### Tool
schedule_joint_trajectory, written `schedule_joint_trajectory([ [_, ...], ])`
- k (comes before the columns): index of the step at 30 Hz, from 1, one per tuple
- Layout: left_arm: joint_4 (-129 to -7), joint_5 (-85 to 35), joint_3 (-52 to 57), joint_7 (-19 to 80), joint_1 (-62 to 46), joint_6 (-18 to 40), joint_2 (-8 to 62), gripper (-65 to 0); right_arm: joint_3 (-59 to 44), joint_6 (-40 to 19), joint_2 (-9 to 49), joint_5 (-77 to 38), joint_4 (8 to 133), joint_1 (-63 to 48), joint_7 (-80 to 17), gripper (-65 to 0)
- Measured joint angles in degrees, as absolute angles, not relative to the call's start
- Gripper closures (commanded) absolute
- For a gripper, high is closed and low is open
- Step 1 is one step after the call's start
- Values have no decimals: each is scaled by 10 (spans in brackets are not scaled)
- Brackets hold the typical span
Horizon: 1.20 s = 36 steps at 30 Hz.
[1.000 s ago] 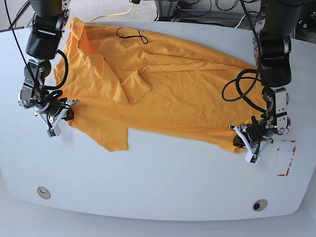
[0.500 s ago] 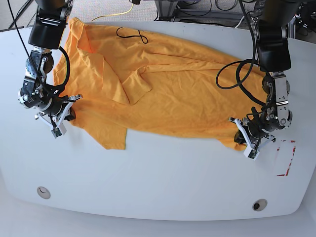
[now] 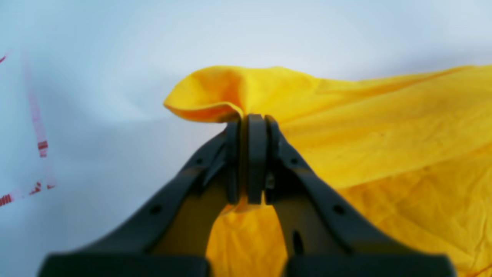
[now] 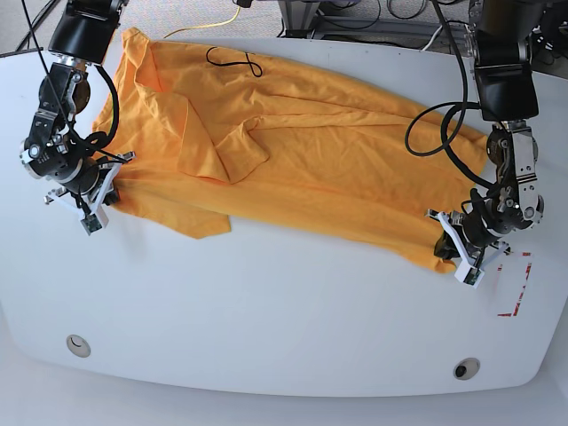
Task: Layout the t-shirt on the table in an organized manner, then fold the t-shirt properly
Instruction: 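Lift both held corners and pull the shirt toward the robot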
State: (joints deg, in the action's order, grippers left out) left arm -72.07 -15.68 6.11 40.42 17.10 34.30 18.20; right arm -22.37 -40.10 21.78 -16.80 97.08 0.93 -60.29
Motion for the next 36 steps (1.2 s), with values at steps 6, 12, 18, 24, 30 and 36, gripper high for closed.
schedule_joint_trajectory([
  [6,-721,-164,57,407,158,346,194,0,-227,-400,211,-167,1011,-40,-611,-2],
  [12,-721,-164,57,403,145,345,202,0,-225,-401,182,-172,1066,-75,-665,-2],
  [18,-720,-163,57,407,134,345,211,0,-228,-401,160,-168,1126,-103,-689,-2],
  [24,-719,-163,57,406,138,345,213,0,-227,-401,135,-169,1133,-110,-750,-2],
  [30,-718,-164,57,406,138,346,225,0,-227,-401,132,-170,1139,-116,-757,-2],
  [36,-719,-166,56,408,125,345,239,-3,-227,-401,132,-203,1143,-138,-767,-2],
])
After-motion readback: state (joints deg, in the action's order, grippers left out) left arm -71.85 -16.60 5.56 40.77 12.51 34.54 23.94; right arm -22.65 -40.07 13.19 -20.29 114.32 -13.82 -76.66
